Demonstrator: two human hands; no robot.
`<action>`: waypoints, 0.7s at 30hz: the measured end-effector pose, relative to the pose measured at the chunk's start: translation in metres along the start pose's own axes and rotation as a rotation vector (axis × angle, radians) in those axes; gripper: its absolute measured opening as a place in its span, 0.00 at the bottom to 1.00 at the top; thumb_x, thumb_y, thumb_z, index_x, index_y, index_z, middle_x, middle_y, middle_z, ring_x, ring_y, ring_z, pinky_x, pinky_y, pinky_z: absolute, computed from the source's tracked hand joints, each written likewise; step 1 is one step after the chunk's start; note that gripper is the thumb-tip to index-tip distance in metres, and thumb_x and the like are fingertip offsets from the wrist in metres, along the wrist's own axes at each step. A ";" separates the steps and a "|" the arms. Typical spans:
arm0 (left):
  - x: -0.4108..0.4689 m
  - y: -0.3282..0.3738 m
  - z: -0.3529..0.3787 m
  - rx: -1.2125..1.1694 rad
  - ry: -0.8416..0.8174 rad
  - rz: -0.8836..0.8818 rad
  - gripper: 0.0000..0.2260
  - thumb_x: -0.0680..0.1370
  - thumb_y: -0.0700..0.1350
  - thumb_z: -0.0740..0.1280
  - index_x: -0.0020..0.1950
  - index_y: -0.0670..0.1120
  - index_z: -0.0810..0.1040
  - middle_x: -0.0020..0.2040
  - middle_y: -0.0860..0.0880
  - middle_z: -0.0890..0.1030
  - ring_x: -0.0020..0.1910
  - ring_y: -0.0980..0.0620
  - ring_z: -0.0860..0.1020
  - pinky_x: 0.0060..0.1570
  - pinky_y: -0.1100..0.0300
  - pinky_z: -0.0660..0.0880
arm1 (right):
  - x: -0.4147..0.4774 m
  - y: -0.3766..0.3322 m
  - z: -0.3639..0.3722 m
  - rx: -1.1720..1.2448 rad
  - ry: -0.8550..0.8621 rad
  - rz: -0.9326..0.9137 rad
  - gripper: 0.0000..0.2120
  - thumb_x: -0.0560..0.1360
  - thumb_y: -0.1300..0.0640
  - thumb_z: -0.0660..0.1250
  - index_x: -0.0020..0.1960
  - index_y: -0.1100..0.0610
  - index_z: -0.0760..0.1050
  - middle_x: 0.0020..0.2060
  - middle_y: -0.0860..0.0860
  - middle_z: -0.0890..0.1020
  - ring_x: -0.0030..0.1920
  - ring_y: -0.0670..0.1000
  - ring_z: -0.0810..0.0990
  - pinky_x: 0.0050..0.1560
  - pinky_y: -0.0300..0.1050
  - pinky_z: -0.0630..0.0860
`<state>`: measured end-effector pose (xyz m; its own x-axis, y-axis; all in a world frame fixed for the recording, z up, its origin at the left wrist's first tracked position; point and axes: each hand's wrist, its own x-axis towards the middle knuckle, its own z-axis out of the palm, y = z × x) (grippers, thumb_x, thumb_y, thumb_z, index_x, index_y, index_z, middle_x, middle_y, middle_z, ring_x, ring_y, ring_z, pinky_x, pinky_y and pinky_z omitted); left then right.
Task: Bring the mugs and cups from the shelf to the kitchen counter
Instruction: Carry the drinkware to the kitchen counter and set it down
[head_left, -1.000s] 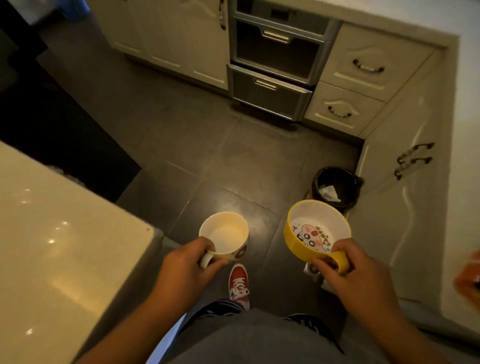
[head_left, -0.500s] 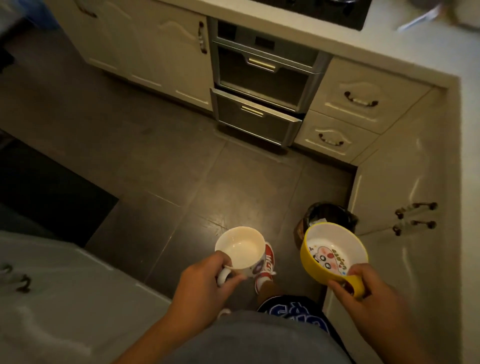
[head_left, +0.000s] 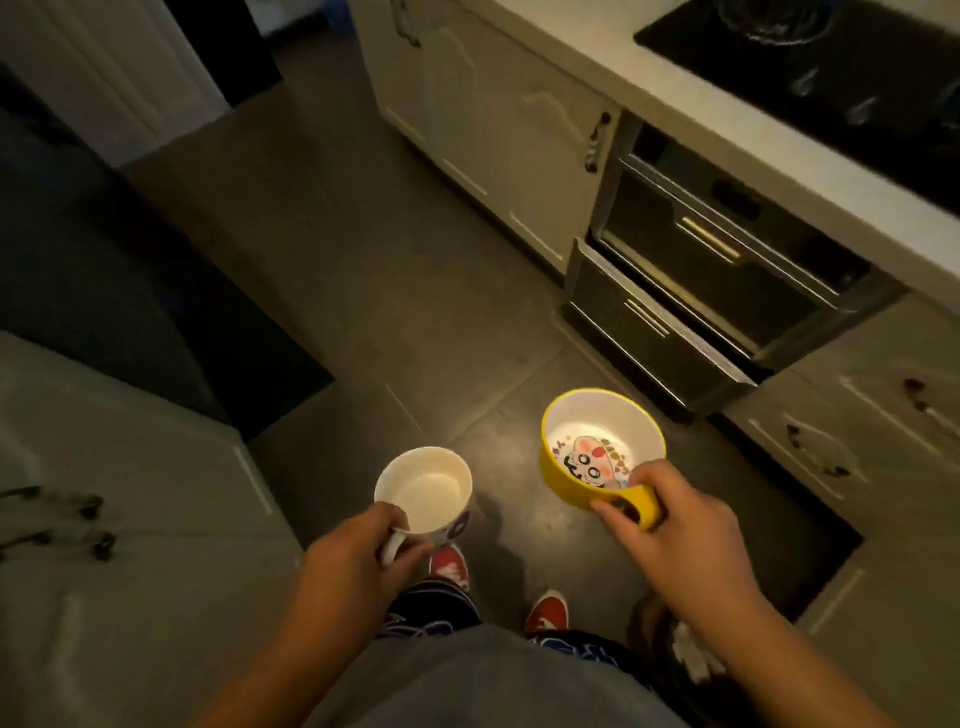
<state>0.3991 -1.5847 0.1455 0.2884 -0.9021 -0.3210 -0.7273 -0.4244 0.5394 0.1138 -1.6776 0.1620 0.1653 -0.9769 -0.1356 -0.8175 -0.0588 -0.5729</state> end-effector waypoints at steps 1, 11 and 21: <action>0.009 -0.002 -0.004 -0.012 0.020 -0.026 0.10 0.70 0.52 0.75 0.46 0.57 0.76 0.47 0.53 0.83 0.41 0.56 0.79 0.40 0.60 0.81 | 0.021 -0.008 0.002 0.005 -0.018 -0.031 0.16 0.65 0.40 0.72 0.46 0.42 0.68 0.36 0.43 0.82 0.34 0.46 0.81 0.28 0.39 0.77; 0.167 -0.019 -0.063 -0.054 0.140 -0.081 0.11 0.70 0.49 0.76 0.44 0.56 0.74 0.46 0.50 0.83 0.41 0.54 0.78 0.36 0.66 0.74 | 0.198 -0.071 0.032 -0.042 -0.068 -0.168 0.18 0.65 0.35 0.67 0.47 0.45 0.71 0.42 0.45 0.84 0.40 0.48 0.83 0.30 0.44 0.82; 0.343 0.027 -0.108 -0.097 0.124 -0.015 0.12 0.71 0.55 0.73 0.46 0.60 0.70 0.44 0.59 0.77 0.41 0.61 0.76 0.39 0.65 0.76 | 0.300 -0.067 -0.003 -0.084 -0.086 -0.017 0.15 0.64 0.36 0.68 0.44 0.40 0.66 0.29 0.36 0.74 0.28 0.37 0.76 0.22 0.25 0.68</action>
<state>0.5452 -1.9139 0.1340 0.3779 -0.8958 -0.2339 -0.6608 -0.4379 0.6096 0.2161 -1.9670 0.1620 0.2238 -0.9544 -0.1976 -0.8567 -0.0959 -0.5068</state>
